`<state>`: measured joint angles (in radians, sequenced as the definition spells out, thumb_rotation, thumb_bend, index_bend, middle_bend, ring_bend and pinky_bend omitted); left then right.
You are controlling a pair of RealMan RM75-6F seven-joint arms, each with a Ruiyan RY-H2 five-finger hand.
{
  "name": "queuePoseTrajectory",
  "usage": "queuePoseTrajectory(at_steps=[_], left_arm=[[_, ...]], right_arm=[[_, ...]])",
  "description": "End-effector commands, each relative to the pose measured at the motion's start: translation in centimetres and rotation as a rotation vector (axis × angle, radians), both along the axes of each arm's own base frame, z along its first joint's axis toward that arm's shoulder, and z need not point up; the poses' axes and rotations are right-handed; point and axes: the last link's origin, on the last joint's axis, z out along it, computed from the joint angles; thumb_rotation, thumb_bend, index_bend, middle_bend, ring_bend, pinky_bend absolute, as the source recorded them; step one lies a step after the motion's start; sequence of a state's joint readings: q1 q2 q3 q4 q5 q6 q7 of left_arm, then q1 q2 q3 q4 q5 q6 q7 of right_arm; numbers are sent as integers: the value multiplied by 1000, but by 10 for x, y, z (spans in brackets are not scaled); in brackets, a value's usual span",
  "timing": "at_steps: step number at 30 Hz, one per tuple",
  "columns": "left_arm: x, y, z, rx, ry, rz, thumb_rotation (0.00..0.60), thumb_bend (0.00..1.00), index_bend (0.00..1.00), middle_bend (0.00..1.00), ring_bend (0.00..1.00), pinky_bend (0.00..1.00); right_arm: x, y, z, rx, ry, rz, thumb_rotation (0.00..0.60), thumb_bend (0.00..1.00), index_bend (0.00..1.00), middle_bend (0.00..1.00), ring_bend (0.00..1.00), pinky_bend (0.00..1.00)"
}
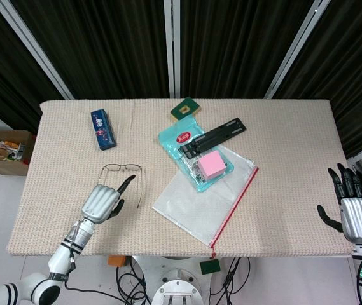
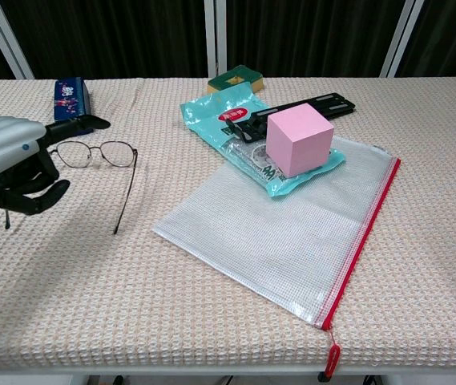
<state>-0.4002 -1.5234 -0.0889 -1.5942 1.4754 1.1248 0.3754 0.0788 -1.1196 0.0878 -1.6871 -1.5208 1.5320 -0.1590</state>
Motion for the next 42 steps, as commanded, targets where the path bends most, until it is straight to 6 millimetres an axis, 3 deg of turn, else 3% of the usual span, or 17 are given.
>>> queuePoseTrajectory(at_steps=[1,10,15,20,25,42], left_arm=[[14,12,-8,-14,33,5,600,516,31,925,867,880],[7,23,-12,-43,94,102,600,539,31,933,875,881],[1,33,-15,-63,147,141,600,600,40,963,904,896],[0,49,-14,-65,205,164,600,644,171,1000,950,924],[4,58,-13,-71,229,169,600,649,207,1000,961,936],[-5,88,-7,-28,335,240,600,670,180,1000,968,941]], right_arm=[[-2,0,0,1,1,-5,600,327,0,0,0,0],[-8,0,-3,16,-3,-11,600,327,0,0,0,0],[-10,0,-1,8,-7,-14,600,327,0,0,0,0],[-10,1,-1,0,-8,-17,600,331,0,0,0,0],[-11,0,-2,0,-7,-23,600,332,0,0,0,0],[-14,-3,-7,15,0,-34,600,333,0,0,0,0]])
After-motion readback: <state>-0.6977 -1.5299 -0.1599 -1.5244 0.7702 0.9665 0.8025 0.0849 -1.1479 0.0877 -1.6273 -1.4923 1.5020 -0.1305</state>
